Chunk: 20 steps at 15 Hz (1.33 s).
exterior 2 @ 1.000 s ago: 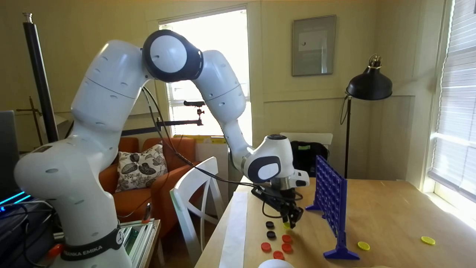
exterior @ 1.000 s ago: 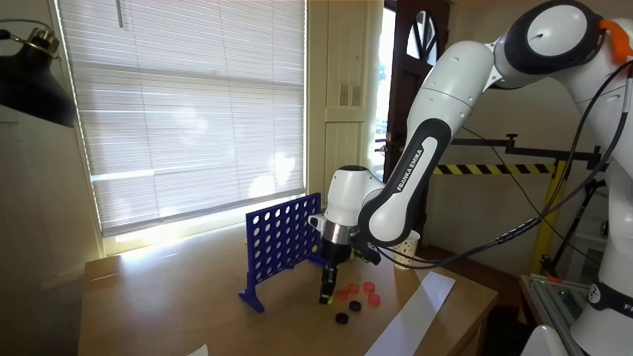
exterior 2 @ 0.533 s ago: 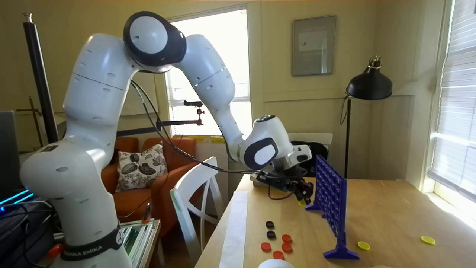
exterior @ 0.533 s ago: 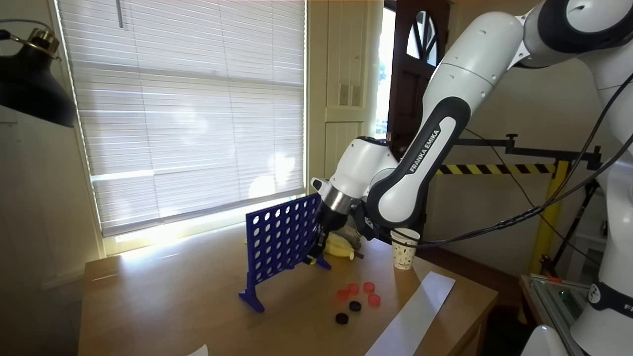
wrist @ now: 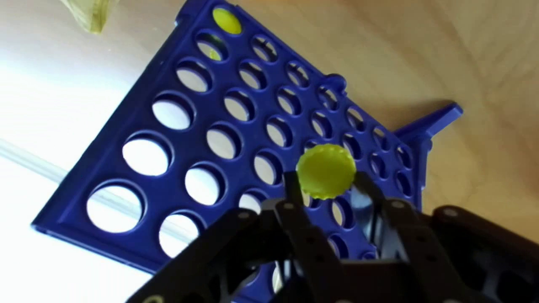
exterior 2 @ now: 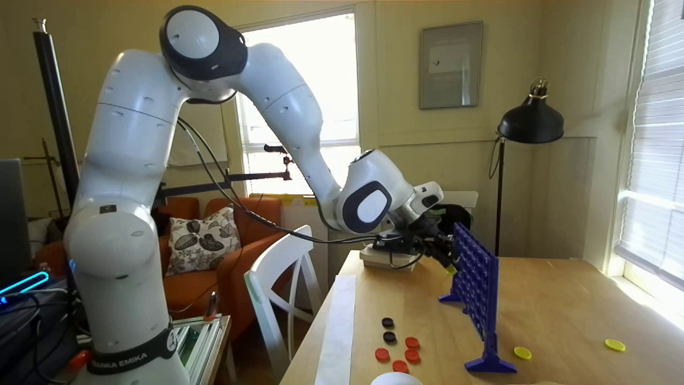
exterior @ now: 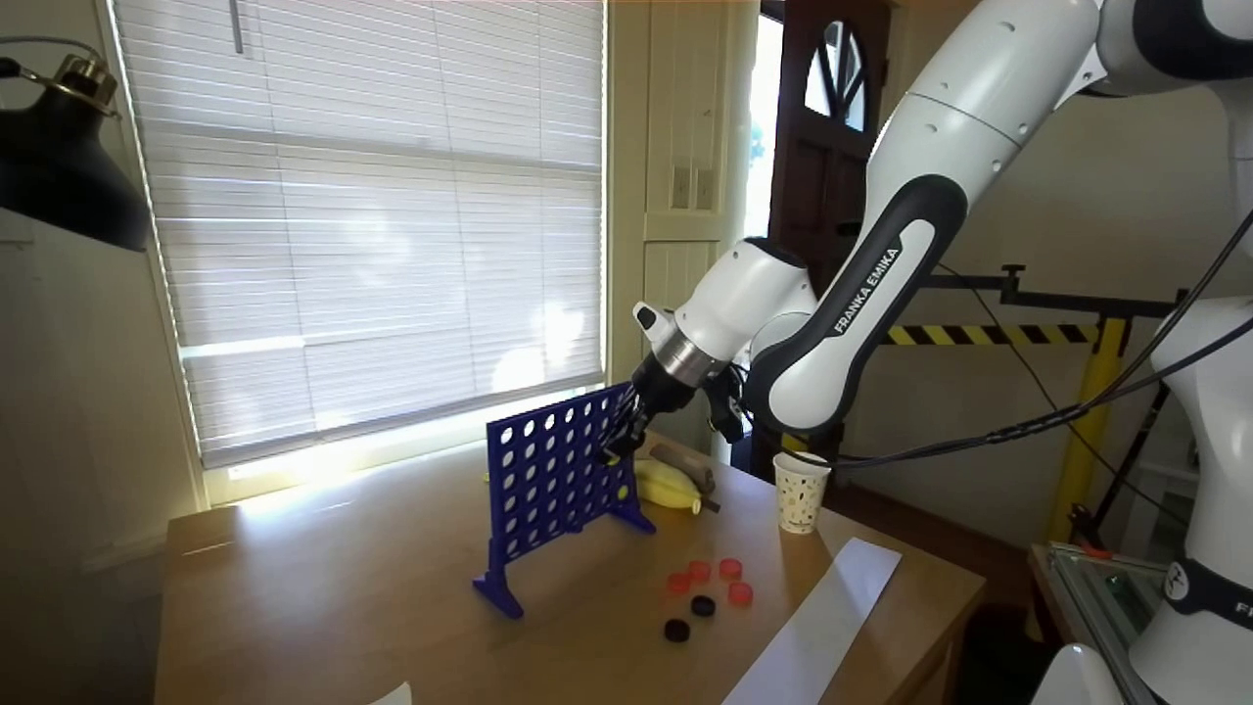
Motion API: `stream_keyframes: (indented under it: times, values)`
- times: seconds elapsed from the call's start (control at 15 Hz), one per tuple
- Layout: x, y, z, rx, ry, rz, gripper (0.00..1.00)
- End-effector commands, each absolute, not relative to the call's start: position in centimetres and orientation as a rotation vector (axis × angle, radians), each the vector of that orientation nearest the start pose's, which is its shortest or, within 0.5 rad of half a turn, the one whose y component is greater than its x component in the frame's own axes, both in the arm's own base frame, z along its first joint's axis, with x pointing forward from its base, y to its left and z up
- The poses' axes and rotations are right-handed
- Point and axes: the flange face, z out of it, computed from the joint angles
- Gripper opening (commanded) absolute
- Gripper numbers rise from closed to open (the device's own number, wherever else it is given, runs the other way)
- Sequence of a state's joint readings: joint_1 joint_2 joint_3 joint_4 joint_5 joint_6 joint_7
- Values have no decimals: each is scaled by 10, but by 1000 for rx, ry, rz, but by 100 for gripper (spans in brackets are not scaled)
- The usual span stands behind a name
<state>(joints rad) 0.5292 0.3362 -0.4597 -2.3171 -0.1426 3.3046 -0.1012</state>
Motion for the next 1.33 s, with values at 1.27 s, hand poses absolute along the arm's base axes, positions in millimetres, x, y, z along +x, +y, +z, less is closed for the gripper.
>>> stream_keyframes:
  times: [1.27]
  values:
    - [512,65,313,-2922,-438,-1784,10]
